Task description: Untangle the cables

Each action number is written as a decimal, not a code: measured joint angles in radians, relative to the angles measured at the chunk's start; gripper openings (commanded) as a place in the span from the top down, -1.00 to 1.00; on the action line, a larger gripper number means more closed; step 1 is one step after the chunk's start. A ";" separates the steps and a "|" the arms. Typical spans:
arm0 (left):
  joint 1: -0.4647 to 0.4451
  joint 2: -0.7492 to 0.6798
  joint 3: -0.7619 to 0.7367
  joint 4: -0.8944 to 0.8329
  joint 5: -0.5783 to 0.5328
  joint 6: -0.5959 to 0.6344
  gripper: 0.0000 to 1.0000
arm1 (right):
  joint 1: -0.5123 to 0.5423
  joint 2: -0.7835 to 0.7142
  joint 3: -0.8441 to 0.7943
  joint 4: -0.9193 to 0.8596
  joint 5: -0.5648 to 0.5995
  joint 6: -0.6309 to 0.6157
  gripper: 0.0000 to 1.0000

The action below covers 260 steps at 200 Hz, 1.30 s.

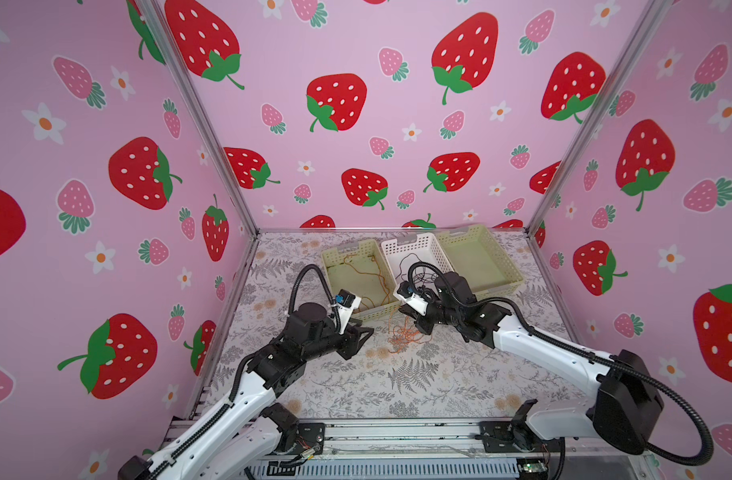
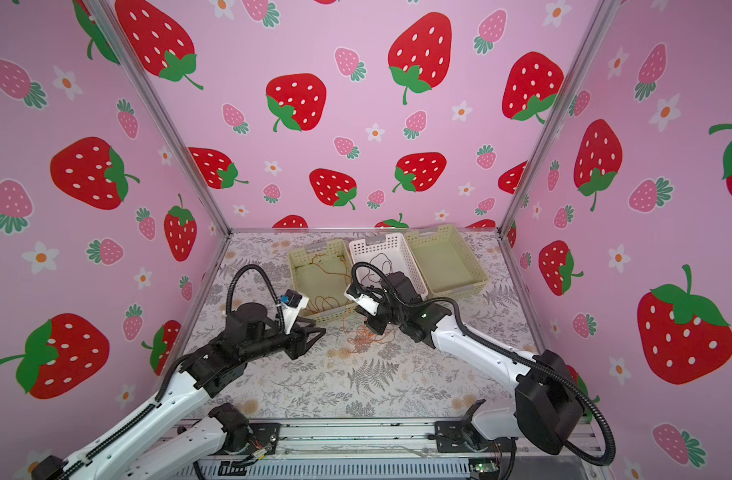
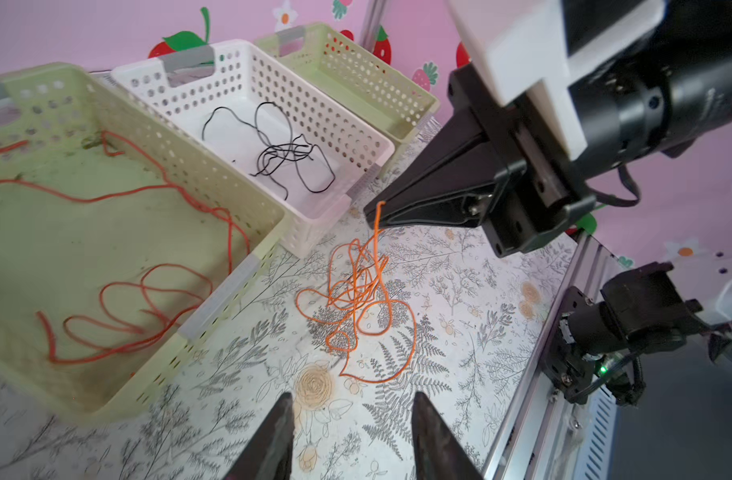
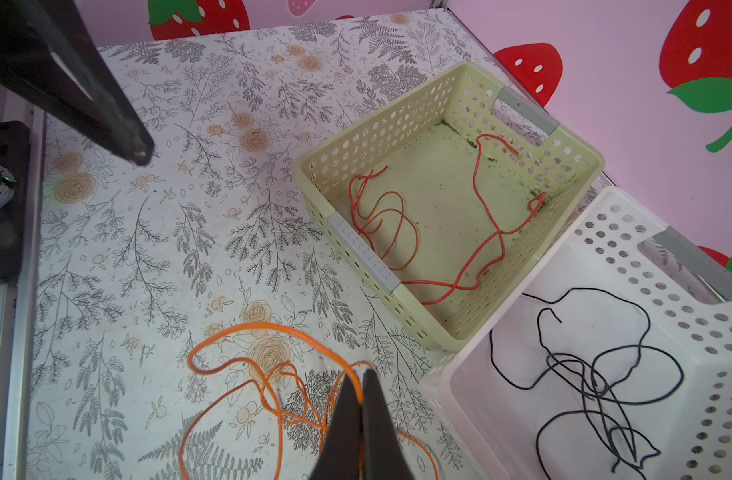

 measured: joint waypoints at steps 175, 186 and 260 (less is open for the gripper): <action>-0.044 0.444 0.288 0.097 0.093 0.034 1.00 | 0.010 -0.097 -0.098 0.119 0.045 -0.011 0.87; -0.047 0.444 0.293 0.091 0.099 0.041 1.00 | 0.010 -0.110 -0.112 0.131 0.048 -0.011 0.87; -0.047 0.403 0.355 0.008 0.103 0.095 1.00 | 0.009 -0.164 -0.179 0.172 0.081 -0.011 -0.01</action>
